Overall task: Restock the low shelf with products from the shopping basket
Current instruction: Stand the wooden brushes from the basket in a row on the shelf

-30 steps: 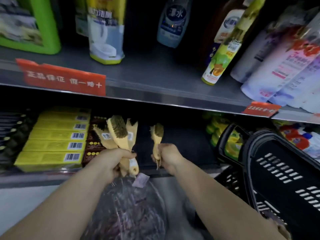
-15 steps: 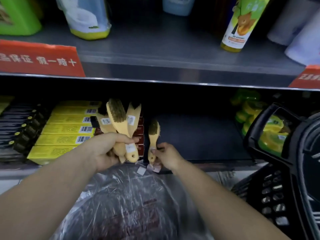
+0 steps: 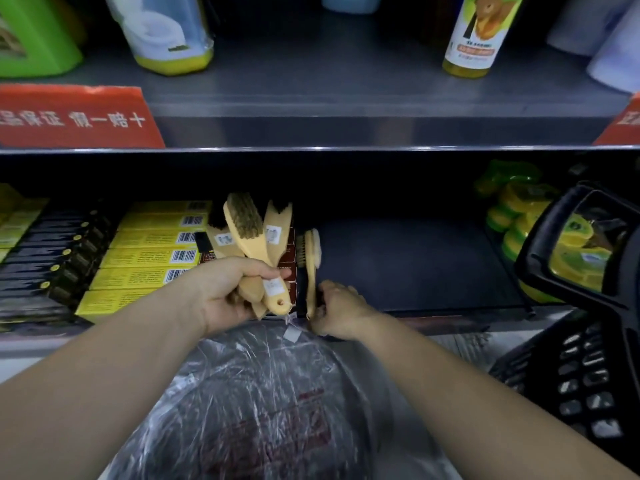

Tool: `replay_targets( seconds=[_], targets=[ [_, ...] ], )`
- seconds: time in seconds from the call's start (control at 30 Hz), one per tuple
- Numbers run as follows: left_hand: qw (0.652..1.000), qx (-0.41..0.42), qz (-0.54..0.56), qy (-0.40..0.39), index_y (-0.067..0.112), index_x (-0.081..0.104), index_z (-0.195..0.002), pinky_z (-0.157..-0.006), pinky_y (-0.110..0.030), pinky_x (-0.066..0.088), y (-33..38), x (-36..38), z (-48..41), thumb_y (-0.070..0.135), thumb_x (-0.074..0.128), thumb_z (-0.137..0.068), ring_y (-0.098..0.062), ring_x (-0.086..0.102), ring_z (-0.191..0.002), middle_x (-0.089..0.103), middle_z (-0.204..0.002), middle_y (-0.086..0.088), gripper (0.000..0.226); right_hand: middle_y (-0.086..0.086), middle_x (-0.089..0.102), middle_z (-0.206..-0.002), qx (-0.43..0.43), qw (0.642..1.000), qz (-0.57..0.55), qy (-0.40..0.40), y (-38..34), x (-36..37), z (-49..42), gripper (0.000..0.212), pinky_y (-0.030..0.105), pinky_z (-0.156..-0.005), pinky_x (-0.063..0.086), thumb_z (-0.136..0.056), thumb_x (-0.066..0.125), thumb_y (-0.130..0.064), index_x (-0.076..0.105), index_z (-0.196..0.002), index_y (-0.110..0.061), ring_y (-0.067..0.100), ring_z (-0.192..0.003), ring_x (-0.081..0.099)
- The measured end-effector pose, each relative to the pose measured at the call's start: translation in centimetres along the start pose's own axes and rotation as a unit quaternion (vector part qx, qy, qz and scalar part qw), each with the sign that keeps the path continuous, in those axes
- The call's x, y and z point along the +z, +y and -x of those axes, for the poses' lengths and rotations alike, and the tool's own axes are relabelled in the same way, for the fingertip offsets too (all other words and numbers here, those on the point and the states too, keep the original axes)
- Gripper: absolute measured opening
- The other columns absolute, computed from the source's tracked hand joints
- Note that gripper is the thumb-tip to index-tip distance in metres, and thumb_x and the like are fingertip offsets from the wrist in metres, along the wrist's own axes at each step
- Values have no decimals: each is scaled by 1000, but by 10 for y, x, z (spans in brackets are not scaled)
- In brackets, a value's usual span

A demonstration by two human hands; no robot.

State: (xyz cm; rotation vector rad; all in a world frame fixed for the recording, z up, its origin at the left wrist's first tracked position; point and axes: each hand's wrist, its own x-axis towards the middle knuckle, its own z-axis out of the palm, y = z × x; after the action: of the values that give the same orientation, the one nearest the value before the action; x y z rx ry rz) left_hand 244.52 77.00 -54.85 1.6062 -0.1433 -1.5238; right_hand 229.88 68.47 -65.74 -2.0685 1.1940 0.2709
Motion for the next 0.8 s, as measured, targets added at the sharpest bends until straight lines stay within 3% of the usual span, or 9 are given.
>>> replay_targets(
  seconds=[0.23,0.37,0.43,0.57,0.63,0.7,0.73,0.8],
  targets=[
    [1000,0,-12,-3,4,65,-85,-50,-34,57,-3,3,-3,-6,59,-81,-20,67,-80,73,-94,-11,12,12,50,-125,-1,992,87,96,-10,19,3,66,37,-92,37,-82,55,-59,43,-121,-8,30,-116,44],
    [1000,1,-10,2,4,61,-93,-51,-34,56,-4,1,-6,-6,59,-81,-20,67,-81,74,-92,-8,15,15,44,-128,3,994,66,90,-22,20,-2,43,36,-87,41,-90,55,-30,40,-122,-5,32,-113,48],
    [1000,1,-11,9,4,61,-90,-51,-33,55,-3,0,-7,-6,59,-81,-20,66,-82,73,-91,-8,14,15,46,-126,15,995,47,85,-25,20,-3,40,34,-84,42,-91,53,-26,39,-122,-4,31,-111,51],
    [1000,0,-6,16,4,62,-86,-66,-37,53,-2,-4,-11,-6,60,-81,-21,64,-87,72,-92,-9,11,17,56,-114,106,989,-73,68,-16,4,-8,33,28,-73,38,-93,49,-19,43,-119,1,31,-105,57],
    [1000,2,-7,22,4,63,-84,-68,-37,53,-3,-6,-14,-6,61,-80,-21,63,-86,71,-90,-9,10,16,56,-94,134,969,-201,50,-6,-6,-9,22,30,-68,39,-93,51,-16,54,-104,2,26,-84,57],
    [999,6,-16,32,4,62,-86,-70,-38,54,-6,-9,-17,-5,64,-79,-21,63,-84,70,-91,-9,12,11,55,-75,151,926,-344,22,1,-13,-4,9,26,-56,40,-90,55,-4,57,-82,-3,18,-62,51],
    [999,7,-24,39,5,61,-89,-70,-37,53,-7,-10,-19,-5,65,-78,-21,63,-84,69,-93,-10,15,8,54,-70,157,910,-384,7,5,-15,-1,14,21,-48,37,-90,54,-1,55,-78,-8,13,-56,48],
    [998,10,-41,54,6,59,-93,-65,-36,53,-9,-13,-23,-4,66,-78,-21,63,-83,66,-93,-10,19,4,51,-67,153,911,-381,-15,10,-19,4,14,15,-38,29,-92,52,-2,50,-84,-13,9,-51,41]
  ],
)
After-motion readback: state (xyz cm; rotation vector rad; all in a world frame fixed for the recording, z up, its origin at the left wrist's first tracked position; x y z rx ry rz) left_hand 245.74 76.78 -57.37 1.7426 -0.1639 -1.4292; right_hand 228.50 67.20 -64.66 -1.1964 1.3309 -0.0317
